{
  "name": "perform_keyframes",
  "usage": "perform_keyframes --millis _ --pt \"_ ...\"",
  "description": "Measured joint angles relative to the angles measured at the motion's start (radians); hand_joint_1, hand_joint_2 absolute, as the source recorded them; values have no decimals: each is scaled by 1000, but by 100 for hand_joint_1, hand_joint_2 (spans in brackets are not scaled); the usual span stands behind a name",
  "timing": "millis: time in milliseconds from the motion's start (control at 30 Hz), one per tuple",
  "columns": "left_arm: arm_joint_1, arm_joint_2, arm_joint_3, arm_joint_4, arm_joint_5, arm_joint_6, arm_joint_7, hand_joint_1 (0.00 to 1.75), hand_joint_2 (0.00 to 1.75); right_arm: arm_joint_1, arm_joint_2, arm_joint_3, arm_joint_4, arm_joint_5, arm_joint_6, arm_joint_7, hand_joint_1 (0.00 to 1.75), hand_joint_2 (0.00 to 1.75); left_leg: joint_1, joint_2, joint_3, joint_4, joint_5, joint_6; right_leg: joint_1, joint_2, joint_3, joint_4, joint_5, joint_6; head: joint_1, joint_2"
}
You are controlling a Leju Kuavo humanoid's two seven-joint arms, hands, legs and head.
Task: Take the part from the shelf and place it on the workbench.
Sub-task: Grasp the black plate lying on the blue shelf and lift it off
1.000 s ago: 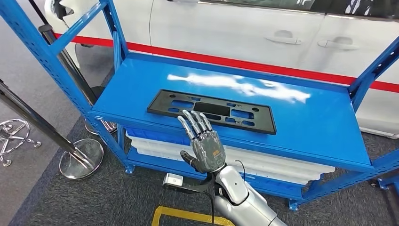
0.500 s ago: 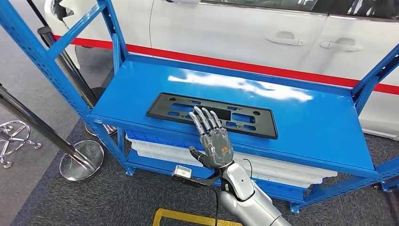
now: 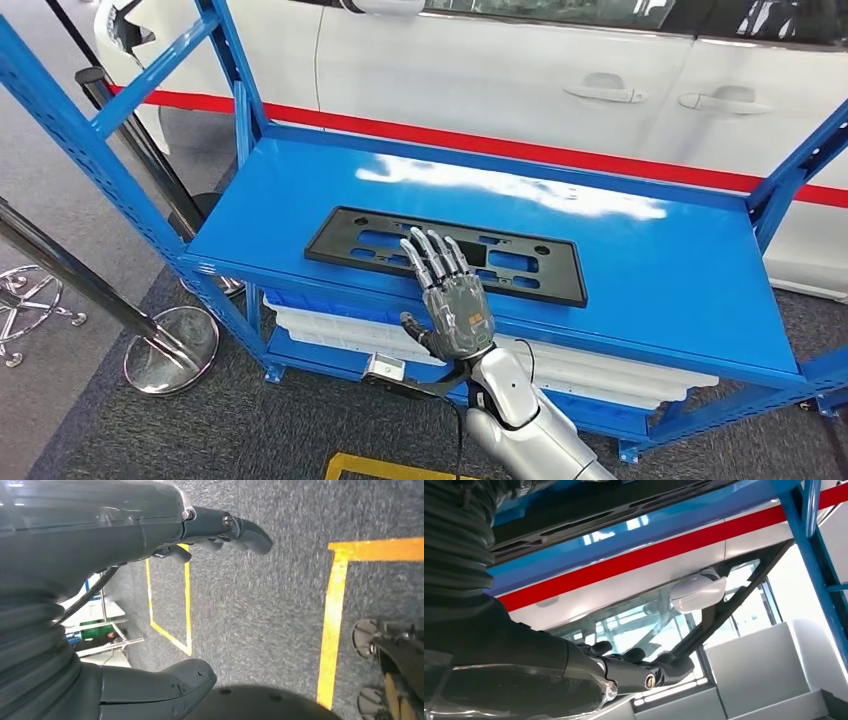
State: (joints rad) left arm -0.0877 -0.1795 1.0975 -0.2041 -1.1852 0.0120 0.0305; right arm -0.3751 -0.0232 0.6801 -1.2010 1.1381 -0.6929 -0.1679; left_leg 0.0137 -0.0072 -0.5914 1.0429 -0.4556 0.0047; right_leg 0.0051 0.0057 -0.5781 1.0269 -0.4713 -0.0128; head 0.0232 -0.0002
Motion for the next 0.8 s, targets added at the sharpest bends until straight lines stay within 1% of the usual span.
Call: perform_keyframes --millis 33,67,100,133,167,200,233,267,300,333,367,400,433,500,567,600,633,700,733,767,800 --pt "1 0 0 0 0 0 0 0 175 0 0 -1 0 0 0 1 0 175 2 0 2 -4 2 5 -1 0 1 2 -3 4 0 0" --pt "1 0 0 0 0 -1 0 0 175 -1 0 -2 0 0 0 1 0 175 4 1 5 -9 4 11 -2 0 -3 13 -11 9 0 0" --pt "1 0 0 0 0 -1 0 0 175 -3 0 -3 -1 0 0 2 0 175 7 2 8 -14 6 17 -4 0 -17 42 -30 14 0 0" --pt "0 0 0 0 0 -2 0 0 175 -3 -1 -4 0 0 0 3 0 175 9 3 9 -16 6 21 -7 0 -40 90 -55 19 0 0" --pt "0 0 0 0 0 -2 0 0 175 -3 -1 -5 0 0 0 3 0 175 9 3 10 -17 6 24 -10 -1 -73 152 -83 25 0 0" --pt "0 0 0 0 0 -2 0 0 175 -1 -1 -5 1 0 0 3 0 175 9 3 10 -17 4 24 -14 -1 -108 214 -105 29 0 0" --pt "0 0 0 0 0 -3 0 0 175 1 -2 -6 2 0 0 4 0 175 9 3 10 -17 3 24 -18 -1 -134 255 -111 33 0 0" --pt "1 0 0 0 0 -3 0 0 175 2 -2 -6 3 0 0 4 0 175 10 2 12 -17 1 23 -21 -1 -144 262 -99 35 0 0" --pt "1 0 0 0 0 -3 0 0 175 2 -3 -6 3 0 0 4 0 175 10 2 16 -17 -2 21 -24 -2 -134 230 -68 37 0 0" --pt "1 0 0 0 0 -3 0 0 175 2 -3 -6 3 0 0 4 0 175 11 1 21 -17 -5 17 -26 -3 -107 167 -26 36 0 0" --pt "1 -1 0 0 0 -2 0 0 175 2 -3 -6 3 1 0 4 0 175 11 0 25 -17 -9 13 -26 -4 -77 101 5 35 0 0" --pt "1 -1 0 0 -1 -2 0 0 175 1 -3 -6 3 2 0 4 0 175 11 0 28 -16 -13 7 -24 -4 -51 45 25 33 0 0" --pt "0 -1 0 0 -1 -2 0 0 175 1 -3 -6 3 3 0 5 0 175 10 0 30 -17 -15 0 -21 -4 -36 12 31 30 0 0" --pt "-1 -1 0 0 -2 -1 0 0 175 1 -3 -6 3 4 0 6 0 175 9 0 33 -22 -18 -15 -15 -1 -32 0 24 22 0 0" --pt "-2 -1 0 0 -3 0 0 0 175 0 -3 -6 2 4 0 6 0 175 12 2 35 -16 -27 -27 -17 0 -23 -9 24 8 0 0" --pt "-2 -1 0 0 -3 0 0 0 175 -1 -3 -6 2 5 0 6 0 175 13 2 26 7 -42 -31 -19 -1 -18 -14 24 0 0 0" --pt "-3 -1 0 0 -3 1 0 0 175 -1 -3 -6 2 5 1 6 0 175 14 3 6 52 -65 -32 -19 -2 -12 -19 23 -7 0 0" --pt "-1 -1 0 0 -3 1 0 0 175 0 -3 -6 2 6 2 6 0 175 13 2 -62 181 -119 -32 -13 -5 -5 -19 17 -18 0 0" --pt "0 -1 0 0 -4 2 0 0 175 2 -3 -6 2 6 2 6 0 175 13 2 -92 232 -130 -32 -9 -5 -2 -18 14 -22 0 0" --pt "1 -1 0 0 -4 2 0 0 175 3 -3 -6 3 6 2 6 0 175 12 2 -108 251 -122 -31 -6 -5 2 -17 11 -24 0 0" --pt "2 -1 0 0 -5 2 0 0 175 3 -3 -6 3 6 2 6 0 175 12 2 -105 233 -96 -29 -3 -3 6 -16 7 -25 0 0"
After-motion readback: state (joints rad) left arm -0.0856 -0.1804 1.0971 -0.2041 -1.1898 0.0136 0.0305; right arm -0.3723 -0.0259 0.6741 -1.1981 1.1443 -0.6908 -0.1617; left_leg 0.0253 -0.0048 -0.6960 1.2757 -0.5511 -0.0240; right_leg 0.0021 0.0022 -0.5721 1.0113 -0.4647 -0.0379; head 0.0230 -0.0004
